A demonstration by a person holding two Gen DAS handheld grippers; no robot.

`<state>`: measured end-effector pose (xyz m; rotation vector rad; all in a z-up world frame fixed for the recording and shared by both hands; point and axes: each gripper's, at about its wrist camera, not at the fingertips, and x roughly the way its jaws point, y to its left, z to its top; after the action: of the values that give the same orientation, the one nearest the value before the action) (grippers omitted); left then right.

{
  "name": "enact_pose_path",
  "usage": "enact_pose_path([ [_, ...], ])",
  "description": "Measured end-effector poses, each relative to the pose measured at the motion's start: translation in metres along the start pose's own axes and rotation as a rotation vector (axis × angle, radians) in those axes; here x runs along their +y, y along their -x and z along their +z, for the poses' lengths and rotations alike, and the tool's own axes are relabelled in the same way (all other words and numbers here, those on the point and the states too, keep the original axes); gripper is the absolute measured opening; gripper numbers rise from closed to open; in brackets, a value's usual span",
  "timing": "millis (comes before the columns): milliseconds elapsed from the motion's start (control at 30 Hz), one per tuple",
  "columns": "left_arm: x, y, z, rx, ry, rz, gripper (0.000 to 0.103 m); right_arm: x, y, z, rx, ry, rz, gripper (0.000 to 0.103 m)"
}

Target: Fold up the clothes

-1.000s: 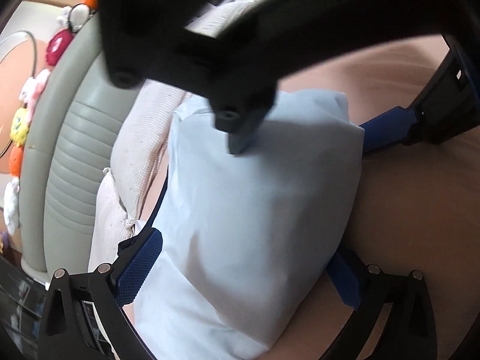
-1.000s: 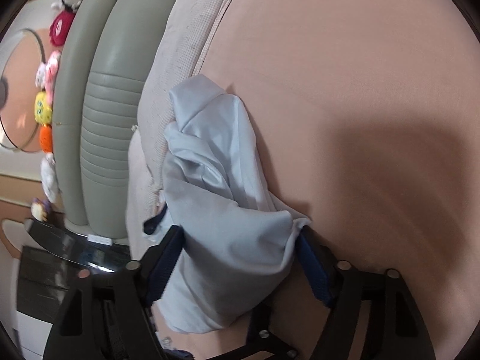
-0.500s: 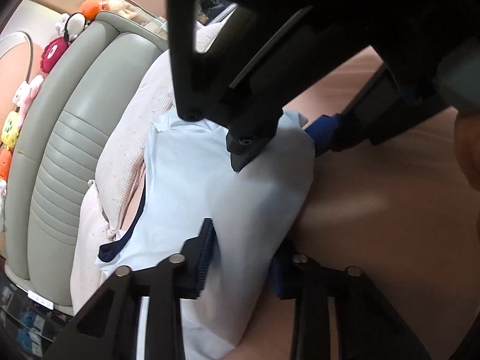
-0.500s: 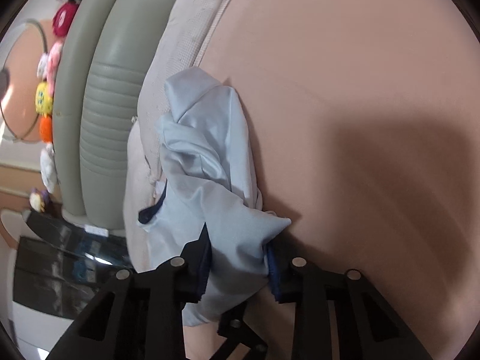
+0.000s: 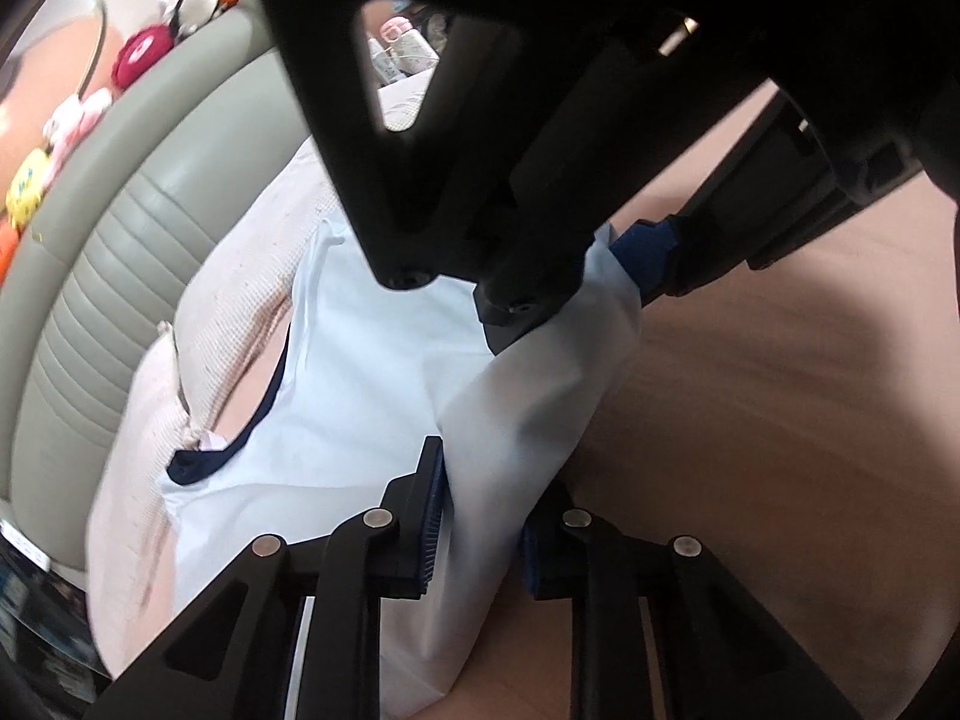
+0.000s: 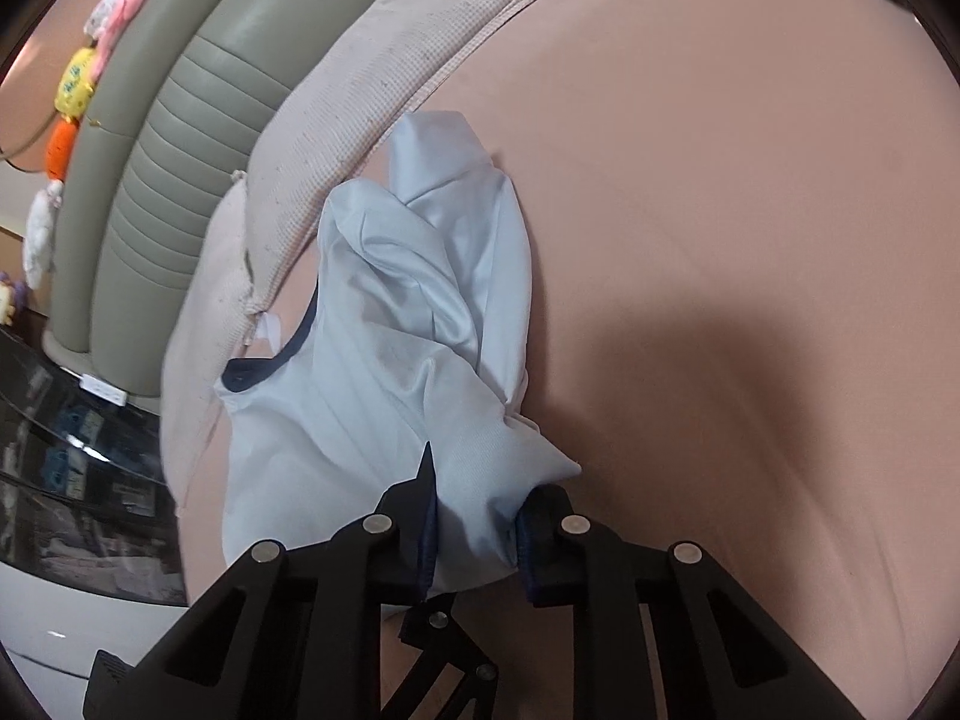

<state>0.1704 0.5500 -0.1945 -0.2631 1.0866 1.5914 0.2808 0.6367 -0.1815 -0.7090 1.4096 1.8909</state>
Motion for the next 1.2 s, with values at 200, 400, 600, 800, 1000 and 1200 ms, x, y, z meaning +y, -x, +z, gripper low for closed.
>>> enact_pose_path([
  [200, 0.016, 0.011, -0.001, -0.020, 0.083, -0.028, 0.017, 0.021, 0.010, 0.001, 0.011, 0.051, -0.069, 0.017],
  [400, 0.039, 0.028, -0.005, -0.051, 0.205, -0.029, 0.017, 0.055, 0.020, 0.004, 0.018, 0.164, -0.137, 0.017],
  [600, 0.066, 0.046, -0.014, -0.076, 0.302, -0.025, 0.017, 0.095, 0.025, 0.004, 0.025, 0.302, -0.178, 0.017],
  [800, 0.096, 0.056, -0.032, -0.075, 0.405, -0.021, 0.017, 0.139, 0.017, -0.003, 0.045, 0.439, -0.206, 0.017],
  [1000, 0.086, 0.070, -0.044, -0.069, 0.509, -0.019, 0.016, 0.184, -0.002, -0.017, 0.071, 0.584, -0.218, 0.017],
  [1200, 0.100, 0.082, -0.065, -0.055, 0.601, -0.017, 0.016, 0.222, -0.022, -0.038, 0.117, 0.689, -0.198, 0.016],
])
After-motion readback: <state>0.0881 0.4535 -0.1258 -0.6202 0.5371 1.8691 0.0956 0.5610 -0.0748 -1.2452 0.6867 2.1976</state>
